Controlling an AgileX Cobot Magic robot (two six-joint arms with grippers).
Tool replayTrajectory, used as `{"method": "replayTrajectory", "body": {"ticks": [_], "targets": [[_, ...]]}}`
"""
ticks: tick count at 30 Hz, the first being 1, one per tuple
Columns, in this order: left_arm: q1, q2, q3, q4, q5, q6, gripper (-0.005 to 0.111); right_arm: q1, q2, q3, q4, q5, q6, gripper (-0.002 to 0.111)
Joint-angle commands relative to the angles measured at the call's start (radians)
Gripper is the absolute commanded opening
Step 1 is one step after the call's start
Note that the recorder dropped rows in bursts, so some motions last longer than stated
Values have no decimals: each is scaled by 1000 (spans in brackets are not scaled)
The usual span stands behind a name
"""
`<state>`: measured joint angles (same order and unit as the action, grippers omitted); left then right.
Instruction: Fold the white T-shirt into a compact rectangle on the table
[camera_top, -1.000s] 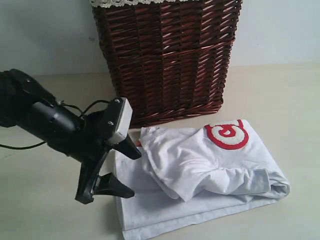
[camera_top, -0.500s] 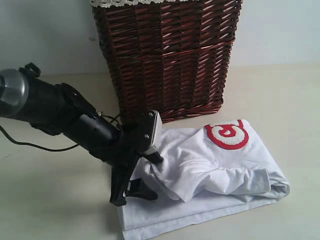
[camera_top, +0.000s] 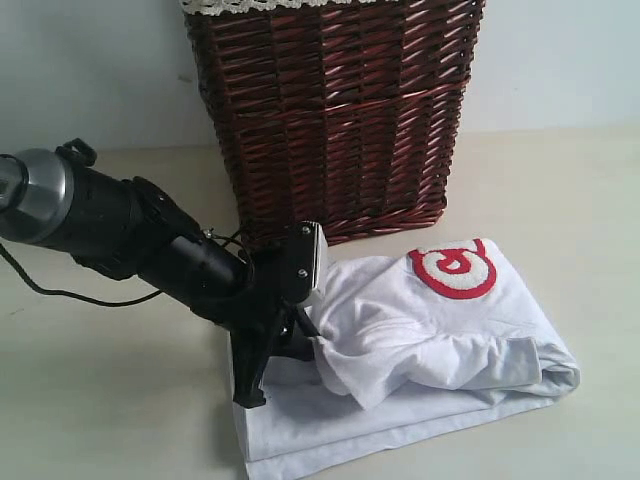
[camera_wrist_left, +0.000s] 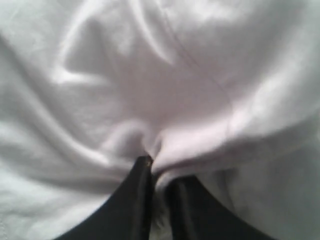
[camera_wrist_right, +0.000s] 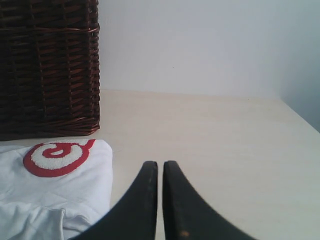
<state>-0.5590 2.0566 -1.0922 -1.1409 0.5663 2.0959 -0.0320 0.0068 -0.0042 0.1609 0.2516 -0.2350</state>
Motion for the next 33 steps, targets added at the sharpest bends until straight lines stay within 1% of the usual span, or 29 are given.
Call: {"method": "replayTrajectory", "body": {"ticks": [1,7,10,13,15,18,19,24,28,33], "targets": [[-4,-9,-3,-7,1,2,0,-4,-7,4,-2,-3,1,6],[4,-87,-3,-7,1,2,0,-4,-7,4,-2,-3,1,6],[19,-156,-3,-7,38,-1,0,-4,-7,4,-2,-3,1,6],[44,-218,-3,1,126,-40,0,-4,-7,4,-2,-3,1,6],[67,-245,-3,20,216,-120,0,-4,-7,4,-2,-3,1,6],[111,-258,9,103,362,-254,0,-4,-7,4,-2,-3,1,6],[124,-258,20,117,379,-275,0,-4,-7,4,-2,-3,1,6],[179,-256,127,121,375,-269,0,-4,-7,4,-2,-3,1,6],[210,-259,139,92,370,-266,0,-4,-7,4,-2,-3,1,6],[211,-270,137,107,370,-191,0,-4,-7,4,-2,-3,1,6]]}}
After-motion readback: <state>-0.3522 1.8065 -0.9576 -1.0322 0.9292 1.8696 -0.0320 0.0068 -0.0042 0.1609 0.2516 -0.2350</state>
